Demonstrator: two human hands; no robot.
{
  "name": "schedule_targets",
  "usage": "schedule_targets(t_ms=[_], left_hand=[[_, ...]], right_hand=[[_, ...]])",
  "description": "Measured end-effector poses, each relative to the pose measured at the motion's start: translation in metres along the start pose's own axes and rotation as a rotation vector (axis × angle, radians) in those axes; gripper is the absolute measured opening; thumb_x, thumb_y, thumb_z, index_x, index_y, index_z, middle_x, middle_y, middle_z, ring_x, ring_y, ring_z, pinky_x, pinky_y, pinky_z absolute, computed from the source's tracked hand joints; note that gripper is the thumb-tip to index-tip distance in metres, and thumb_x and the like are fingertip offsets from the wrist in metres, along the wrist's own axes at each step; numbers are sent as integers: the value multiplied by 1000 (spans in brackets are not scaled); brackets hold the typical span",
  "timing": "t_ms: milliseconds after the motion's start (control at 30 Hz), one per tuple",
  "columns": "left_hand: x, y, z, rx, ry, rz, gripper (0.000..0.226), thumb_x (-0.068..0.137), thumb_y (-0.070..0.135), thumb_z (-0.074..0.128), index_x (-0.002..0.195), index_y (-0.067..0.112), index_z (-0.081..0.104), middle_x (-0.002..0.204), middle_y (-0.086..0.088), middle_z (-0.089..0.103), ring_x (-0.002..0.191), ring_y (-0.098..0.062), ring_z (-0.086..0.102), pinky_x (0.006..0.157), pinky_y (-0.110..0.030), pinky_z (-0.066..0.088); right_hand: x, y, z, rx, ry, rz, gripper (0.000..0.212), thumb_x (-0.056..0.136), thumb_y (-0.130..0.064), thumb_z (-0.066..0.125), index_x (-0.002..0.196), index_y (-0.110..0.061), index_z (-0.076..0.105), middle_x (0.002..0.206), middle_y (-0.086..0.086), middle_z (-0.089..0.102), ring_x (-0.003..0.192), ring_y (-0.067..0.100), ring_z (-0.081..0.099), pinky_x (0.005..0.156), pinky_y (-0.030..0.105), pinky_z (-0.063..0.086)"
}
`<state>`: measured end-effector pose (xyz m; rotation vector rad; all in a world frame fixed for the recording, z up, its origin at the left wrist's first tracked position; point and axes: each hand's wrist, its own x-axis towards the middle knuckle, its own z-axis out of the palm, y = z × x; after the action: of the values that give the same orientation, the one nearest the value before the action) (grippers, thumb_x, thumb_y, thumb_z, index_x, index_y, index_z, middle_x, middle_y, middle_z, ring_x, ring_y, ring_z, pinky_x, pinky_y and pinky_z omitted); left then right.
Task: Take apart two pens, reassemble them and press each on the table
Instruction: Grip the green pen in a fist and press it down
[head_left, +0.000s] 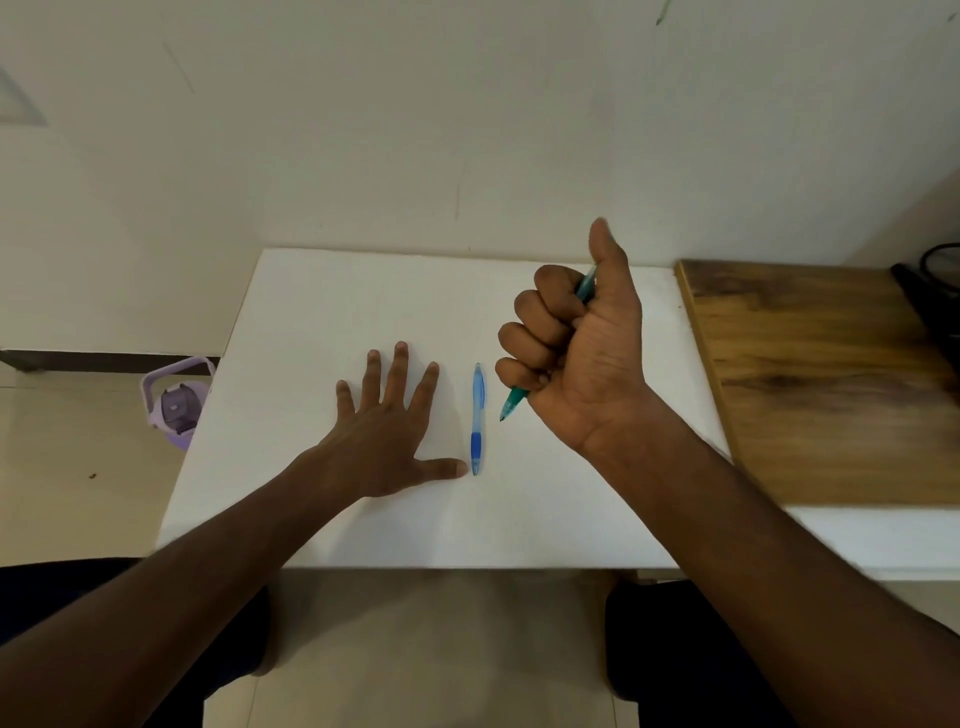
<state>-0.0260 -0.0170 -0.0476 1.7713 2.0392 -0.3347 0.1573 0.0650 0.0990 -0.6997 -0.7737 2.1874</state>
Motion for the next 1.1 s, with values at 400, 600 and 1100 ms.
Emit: schedule_targets(t_ms=[400, 600, 1100], left_hand=[[-4, 3, -5, 1, -15, -2, 138, 72, 97, 48, 161, 26, -31, 164, -11, -47, 156, -46, -31, 124, -70, 2], [-6, 5, -7, 5, -17, -11, 137, 74, 95, 50, 162, 26, -30, 164, -11, -46, 156, -46, -31, 125, -70, 3], [-9, 9, -12, 11, -32, -11, 136, 76, 93, 50, 162, 25, -29, 165, -12, -46, 156, -46, -31, 126, -69, 2]], right_hand=[[-5, 3, 8, -144, -25, -73, 65, 110, -38, 24, 47, -24, 29, 44, -6, 22, 39, 8, 18, 43, 19, 19], [-7, 2, 7, -114, -105, -71, 61, 104, -57, 23, 57, -18, 19, 52, 0, 14, 46, 13, 10, 48, 24, 12], [-7, 6, 5, -197, -126, -82, 60, 98, -59, 29, 56, -18, 20, 51, 1, 14, 45, 14, 10, 48, 25, 10]])
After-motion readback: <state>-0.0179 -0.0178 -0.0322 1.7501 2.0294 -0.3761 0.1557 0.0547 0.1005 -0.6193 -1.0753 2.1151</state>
